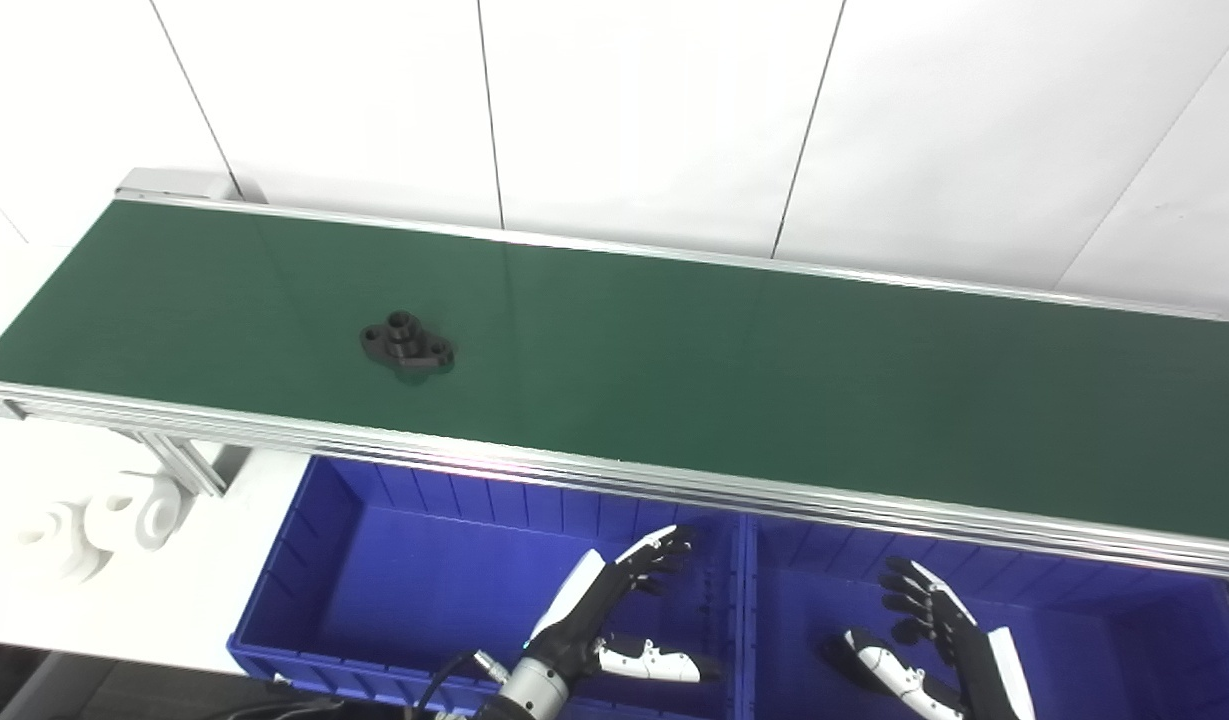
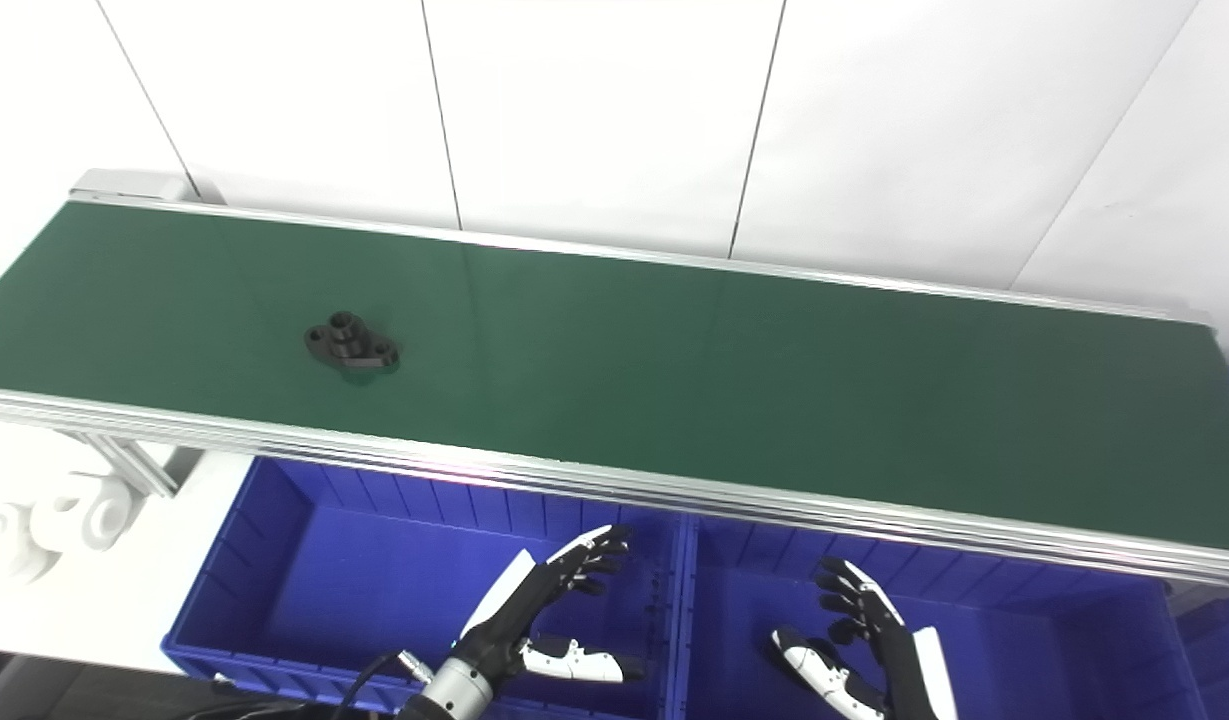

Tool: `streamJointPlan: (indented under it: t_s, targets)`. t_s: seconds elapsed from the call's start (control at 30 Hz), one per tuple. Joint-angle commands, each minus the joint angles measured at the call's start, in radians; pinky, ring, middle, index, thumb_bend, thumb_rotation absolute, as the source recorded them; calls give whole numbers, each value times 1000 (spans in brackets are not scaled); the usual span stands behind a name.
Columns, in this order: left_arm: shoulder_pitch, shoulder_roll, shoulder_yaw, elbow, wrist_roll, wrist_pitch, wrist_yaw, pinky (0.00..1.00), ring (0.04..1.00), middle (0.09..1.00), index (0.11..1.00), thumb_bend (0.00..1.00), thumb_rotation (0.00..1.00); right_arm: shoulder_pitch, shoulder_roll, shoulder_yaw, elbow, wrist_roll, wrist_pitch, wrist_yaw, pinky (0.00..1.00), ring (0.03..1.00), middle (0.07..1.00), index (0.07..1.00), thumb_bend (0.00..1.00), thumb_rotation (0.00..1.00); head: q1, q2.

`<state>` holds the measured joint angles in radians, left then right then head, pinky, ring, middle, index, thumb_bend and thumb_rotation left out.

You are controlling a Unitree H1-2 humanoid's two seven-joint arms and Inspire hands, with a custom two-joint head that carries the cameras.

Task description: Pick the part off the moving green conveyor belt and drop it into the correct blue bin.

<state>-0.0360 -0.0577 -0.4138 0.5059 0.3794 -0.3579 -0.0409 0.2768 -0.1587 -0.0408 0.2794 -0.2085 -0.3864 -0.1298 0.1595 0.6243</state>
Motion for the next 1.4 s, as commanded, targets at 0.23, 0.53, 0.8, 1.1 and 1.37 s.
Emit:
streamJointPlan:
  t_s: [0.23,0.53,0.8,1.1,1.37]
  targets:
    - [-32,-22,-3,6,0,-57,22,757,830,873,898,666,356,-9,-15,-11,-4,9,-69,-13,685,750,789,831,608,441,-4,-3]
    - [-40,-27,-4,27,5,-71,38,752,829,871,893,667,348,-13,-21,-4,5,39,-83,-29,667,739,783,823,599,377,8,-12]
    - [-54,-38,-7,64,7,-82,54,747,825,869,892,677,354,6,-19,-11,-47,182,-84,42,694,762,806,838,613,406,46,-21]
    - [-61,-33,-3,70,1,-79,45,747,829,875,896,666,340,8,-31,-14,-206,152,-84,32,666,747,795,819,636,496,1,-15]
    - [-55,-11,-1,50,3,-91,43,748,828,871,895,655,333,-18,-24,-20,-386,149,-76,57,640,743,775,801,596,403,-116,6]
